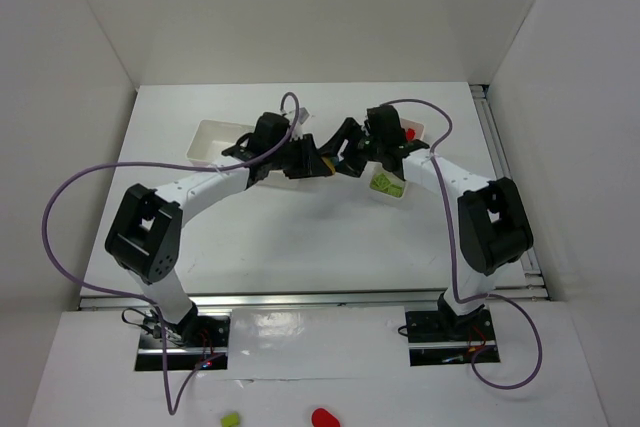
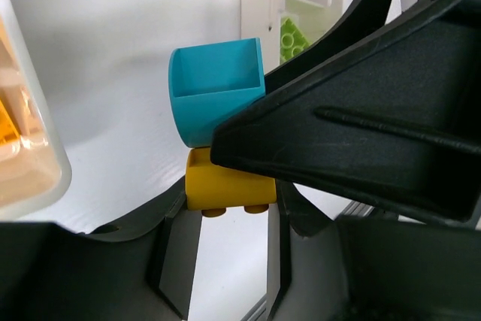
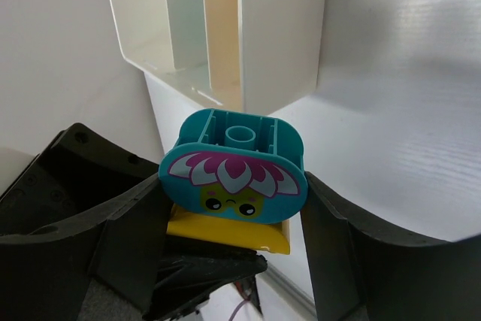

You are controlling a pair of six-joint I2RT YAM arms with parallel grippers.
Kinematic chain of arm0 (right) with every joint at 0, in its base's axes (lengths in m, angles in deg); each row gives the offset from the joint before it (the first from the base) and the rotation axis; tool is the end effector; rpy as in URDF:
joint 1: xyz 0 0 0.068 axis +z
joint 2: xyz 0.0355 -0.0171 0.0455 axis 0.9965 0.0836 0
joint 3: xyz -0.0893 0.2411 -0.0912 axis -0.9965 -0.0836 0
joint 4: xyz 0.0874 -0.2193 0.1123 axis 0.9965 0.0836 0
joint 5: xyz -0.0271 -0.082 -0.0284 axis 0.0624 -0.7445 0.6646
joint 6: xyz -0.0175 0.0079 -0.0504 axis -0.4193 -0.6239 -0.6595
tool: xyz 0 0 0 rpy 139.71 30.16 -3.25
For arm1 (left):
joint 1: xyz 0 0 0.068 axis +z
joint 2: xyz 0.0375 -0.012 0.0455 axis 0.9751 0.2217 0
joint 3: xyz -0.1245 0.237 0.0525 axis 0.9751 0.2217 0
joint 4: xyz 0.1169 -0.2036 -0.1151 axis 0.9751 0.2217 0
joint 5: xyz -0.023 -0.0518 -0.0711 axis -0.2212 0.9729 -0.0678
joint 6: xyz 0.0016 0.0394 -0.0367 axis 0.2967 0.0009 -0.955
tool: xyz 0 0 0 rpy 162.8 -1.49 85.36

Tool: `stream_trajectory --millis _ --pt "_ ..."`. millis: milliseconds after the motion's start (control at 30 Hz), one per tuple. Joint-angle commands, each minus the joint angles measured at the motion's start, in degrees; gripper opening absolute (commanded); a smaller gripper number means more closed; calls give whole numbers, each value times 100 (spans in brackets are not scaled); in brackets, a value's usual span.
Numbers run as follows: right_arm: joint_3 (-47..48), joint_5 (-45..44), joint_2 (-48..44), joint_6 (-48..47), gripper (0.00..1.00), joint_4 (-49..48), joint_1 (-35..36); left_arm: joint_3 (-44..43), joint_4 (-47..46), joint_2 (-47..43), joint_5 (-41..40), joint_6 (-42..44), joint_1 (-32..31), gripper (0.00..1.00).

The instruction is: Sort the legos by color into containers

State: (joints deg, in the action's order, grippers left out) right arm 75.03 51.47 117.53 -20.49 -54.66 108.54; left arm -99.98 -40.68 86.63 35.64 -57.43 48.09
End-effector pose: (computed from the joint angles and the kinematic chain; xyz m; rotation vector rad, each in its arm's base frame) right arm 0.3453 0.1644 0.2425 0.4213 2.3815 1.1600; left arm 0.3382 -0.2014 0.2575 0.0078 2.2838 -1.0180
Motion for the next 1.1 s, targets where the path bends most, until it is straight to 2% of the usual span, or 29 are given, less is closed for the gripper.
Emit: stream_trajectory --millis 0,500,867,1067 --pt "-200 301 -12 250 35 -116 -118 111 -91 -414 -352 174 115 0" --pt "-157 564 525 549 35 -758 -171 621 -29 -591 -35 332 115 0" --pt "-613 565 516 382 35 -389 -118 612 313 -353 79 525 115 0" --pt "-474 618 516 -57 35 49 -171 822 375 -353 132 780 63 0"
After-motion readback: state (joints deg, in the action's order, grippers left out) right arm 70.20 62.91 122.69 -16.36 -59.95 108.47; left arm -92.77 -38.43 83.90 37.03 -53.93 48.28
